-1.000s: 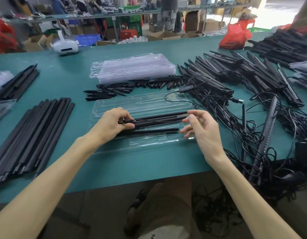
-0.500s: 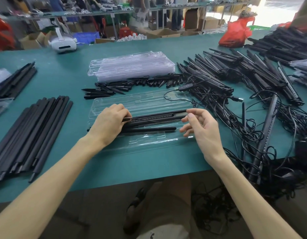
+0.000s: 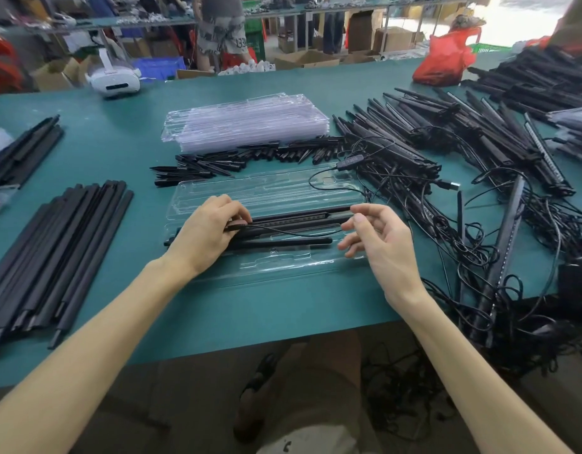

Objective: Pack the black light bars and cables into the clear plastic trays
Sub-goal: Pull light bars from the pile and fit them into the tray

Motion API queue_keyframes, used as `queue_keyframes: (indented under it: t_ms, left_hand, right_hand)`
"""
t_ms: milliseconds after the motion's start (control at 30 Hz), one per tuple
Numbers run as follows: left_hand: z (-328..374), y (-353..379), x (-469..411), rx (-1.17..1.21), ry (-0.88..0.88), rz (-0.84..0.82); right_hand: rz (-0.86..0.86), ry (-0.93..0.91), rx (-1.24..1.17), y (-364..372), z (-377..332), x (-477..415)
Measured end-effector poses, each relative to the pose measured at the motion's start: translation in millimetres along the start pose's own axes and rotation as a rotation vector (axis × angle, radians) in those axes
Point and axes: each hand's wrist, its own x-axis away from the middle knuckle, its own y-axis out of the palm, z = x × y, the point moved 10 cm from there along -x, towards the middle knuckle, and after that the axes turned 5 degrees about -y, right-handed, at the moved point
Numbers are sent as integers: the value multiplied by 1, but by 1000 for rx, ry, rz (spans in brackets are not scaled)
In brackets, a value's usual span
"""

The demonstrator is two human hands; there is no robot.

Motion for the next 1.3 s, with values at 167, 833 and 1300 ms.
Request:
queue_keyframes:
  t_ms: [167,833,1300]
  left_hand:
    - [-1,0,3,58,-18,-43]
    - [-20,7,6,232,-202,-187]
    - [-28,11,7,234,-195,-76]
  right_hand:
    - [-10,2,39,0,0,0]
    - [-125,-150,533,21,-18,7]
    - [-145,-168,596,25,-22,11]
